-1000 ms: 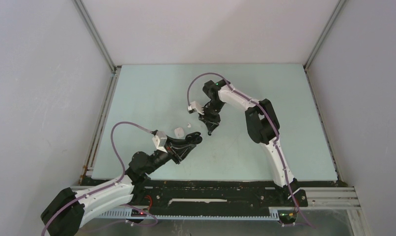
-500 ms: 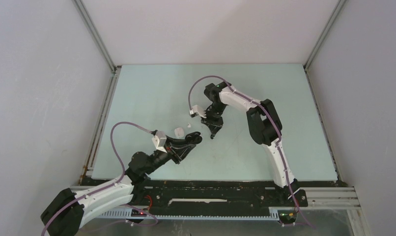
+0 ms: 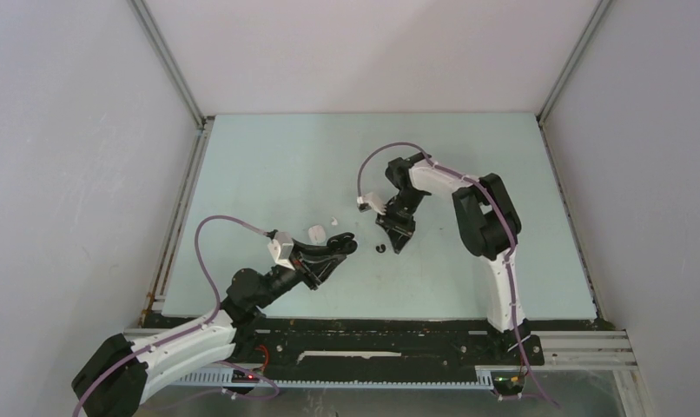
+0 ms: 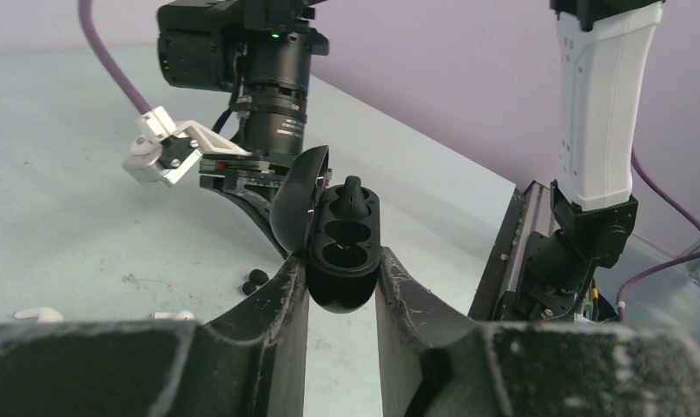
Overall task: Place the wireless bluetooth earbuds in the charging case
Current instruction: Adjust the right earbud at the center of the board.
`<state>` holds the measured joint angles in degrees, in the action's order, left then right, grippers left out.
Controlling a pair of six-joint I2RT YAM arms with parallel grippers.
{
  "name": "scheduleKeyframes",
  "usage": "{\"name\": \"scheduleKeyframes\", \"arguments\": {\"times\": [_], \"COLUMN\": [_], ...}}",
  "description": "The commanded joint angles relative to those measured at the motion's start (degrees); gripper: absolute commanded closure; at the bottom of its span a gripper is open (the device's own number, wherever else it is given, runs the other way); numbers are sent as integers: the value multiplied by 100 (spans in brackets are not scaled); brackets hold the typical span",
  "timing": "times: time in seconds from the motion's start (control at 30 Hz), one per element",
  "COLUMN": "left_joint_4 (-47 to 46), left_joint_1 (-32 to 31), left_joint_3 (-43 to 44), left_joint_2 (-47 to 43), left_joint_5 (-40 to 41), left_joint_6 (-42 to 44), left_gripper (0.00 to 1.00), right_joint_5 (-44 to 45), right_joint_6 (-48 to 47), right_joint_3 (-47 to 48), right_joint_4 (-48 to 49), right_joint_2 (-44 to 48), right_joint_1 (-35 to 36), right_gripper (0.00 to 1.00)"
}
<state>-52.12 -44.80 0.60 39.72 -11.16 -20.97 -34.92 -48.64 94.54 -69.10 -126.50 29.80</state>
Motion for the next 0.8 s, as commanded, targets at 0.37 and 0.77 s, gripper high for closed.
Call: {"name": "scheduleKeyframes", "arguments": {"times": [0.37,0.77], "left_joint_4": [152,972], "left_joint_1": [54,117], "left_joint_3": [-488,-486], "left_joint_2": [-410,-685], "left_joint_5": [348,1717], "left_joint_6": [2,35], "left_gripper": [100,100], "right_joint_5": [584,-440], "right_joint_6": [1140,3053], "right_joint_3": [-3978,-2766], "right_joint_4": [5482,4951], "right_joint_2": [4133,3561], "right_joint_1": [181,-939], "right_gripper": [72,2]}}
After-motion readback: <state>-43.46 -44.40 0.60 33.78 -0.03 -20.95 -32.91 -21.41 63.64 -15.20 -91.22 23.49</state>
